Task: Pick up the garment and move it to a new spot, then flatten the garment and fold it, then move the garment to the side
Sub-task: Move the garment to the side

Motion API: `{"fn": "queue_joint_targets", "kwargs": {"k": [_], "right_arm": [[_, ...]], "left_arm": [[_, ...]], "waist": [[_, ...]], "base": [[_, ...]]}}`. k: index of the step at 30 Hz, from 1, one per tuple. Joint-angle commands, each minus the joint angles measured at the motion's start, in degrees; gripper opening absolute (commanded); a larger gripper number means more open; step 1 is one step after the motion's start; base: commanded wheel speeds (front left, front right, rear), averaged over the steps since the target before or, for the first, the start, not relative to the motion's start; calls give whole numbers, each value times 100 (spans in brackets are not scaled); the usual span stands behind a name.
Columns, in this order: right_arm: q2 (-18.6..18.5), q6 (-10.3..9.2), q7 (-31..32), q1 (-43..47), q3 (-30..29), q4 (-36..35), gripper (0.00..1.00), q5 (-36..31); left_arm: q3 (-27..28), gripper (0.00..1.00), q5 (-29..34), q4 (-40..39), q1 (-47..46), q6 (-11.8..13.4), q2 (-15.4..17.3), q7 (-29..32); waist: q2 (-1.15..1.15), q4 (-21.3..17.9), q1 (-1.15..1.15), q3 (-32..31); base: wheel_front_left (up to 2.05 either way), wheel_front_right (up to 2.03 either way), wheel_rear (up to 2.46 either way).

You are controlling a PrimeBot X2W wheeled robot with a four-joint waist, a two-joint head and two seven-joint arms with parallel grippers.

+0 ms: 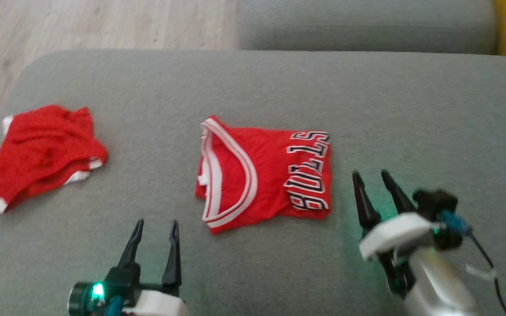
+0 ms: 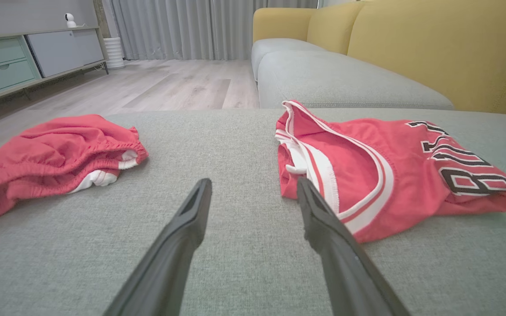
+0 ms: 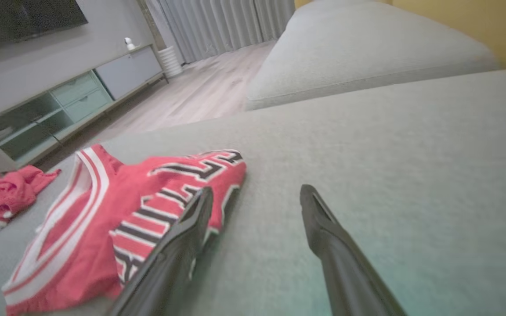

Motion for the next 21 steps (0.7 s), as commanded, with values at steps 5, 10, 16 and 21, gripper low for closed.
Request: {"fn": "queue_joint_targets", "kwargs": {"k": [5, 10, 16, 21], "right_arm": [[-8, 22, -38, -863, 325, 597, 100, 406], [-8, 22, -38, -1115, 280, 1347, 100, 667], [-8, 22, -38, -1160, 678, 1713, 100, 1251], [-8, 22, -38, -1140, 1256, 1647, 73, 1939]], "left_arm": [[-58, 100, 0, -111, -399, -31, 14, -31], [-196, 100, -47, -50, -464, -39, 14, -31], [-297, 100, -94, -88, -554, -1, 14, -31], [-374, 100, -102, -121, -611, -1, 14, -31]], "waist": [[0, 713, -1, 470], [0, 1040, -1, 595], [0, 1209, -1, 721], [0, 1178, -1, 753]], "base": [[0, 0, 0], [0, 0, 0], [0, 0, 0], [0, 0, 0]]}}
